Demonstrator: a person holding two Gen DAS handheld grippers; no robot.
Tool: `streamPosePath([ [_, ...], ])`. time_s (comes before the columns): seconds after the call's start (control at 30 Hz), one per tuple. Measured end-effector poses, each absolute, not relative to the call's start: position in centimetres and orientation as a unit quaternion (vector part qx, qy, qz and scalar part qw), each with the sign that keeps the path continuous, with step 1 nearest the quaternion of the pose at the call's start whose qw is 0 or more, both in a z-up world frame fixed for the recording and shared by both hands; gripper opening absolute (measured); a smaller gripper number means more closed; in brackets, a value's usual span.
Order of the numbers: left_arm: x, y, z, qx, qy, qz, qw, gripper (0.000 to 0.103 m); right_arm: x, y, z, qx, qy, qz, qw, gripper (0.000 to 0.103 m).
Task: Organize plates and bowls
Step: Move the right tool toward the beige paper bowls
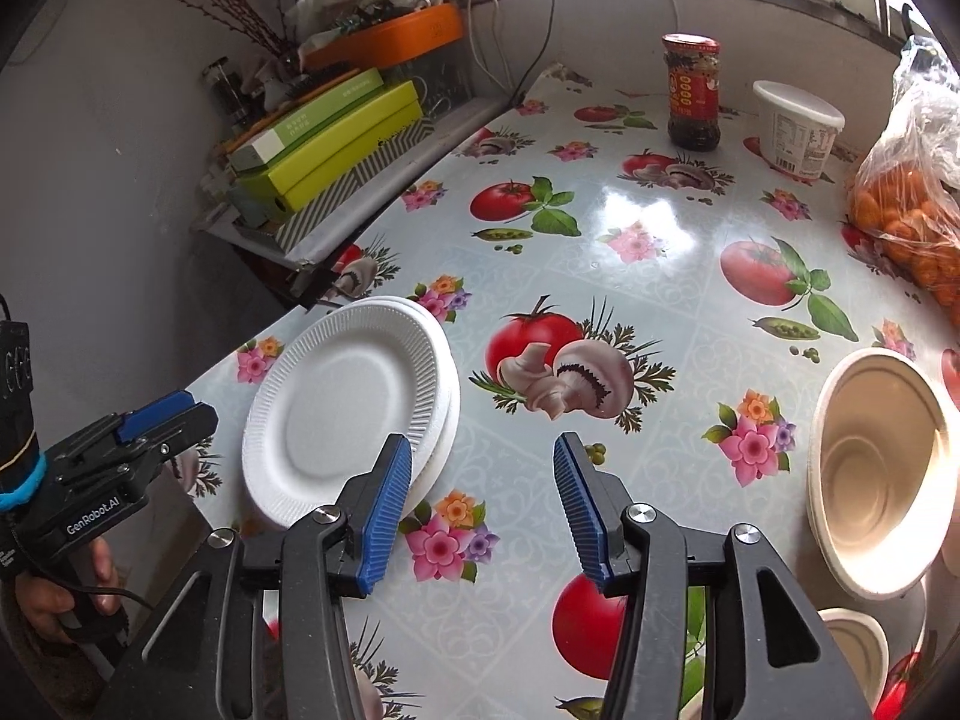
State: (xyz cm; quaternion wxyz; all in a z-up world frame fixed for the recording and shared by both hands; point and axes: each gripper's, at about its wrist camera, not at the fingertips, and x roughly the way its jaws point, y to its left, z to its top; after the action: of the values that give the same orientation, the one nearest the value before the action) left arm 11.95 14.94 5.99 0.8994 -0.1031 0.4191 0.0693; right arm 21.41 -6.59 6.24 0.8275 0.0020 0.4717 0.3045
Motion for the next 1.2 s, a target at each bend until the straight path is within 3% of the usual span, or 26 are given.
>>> streamPosePath([
  [0.9, 15.2, -0.6, 9.3, -0.027, 0.387, -0.129, 0.913, 0.047, 11.7, -26.6, 12.5, 0.05, 0.371, 0.077, 0.924, 0.058],
  [1.2, 18.1, -4.3, 8.9, -0.035, 0.397, -0.165, 0.902, 0.047, 11.3, -34.1, 14.7, 0.004, 0.357, 0.0, 0.934, 0.058],
])
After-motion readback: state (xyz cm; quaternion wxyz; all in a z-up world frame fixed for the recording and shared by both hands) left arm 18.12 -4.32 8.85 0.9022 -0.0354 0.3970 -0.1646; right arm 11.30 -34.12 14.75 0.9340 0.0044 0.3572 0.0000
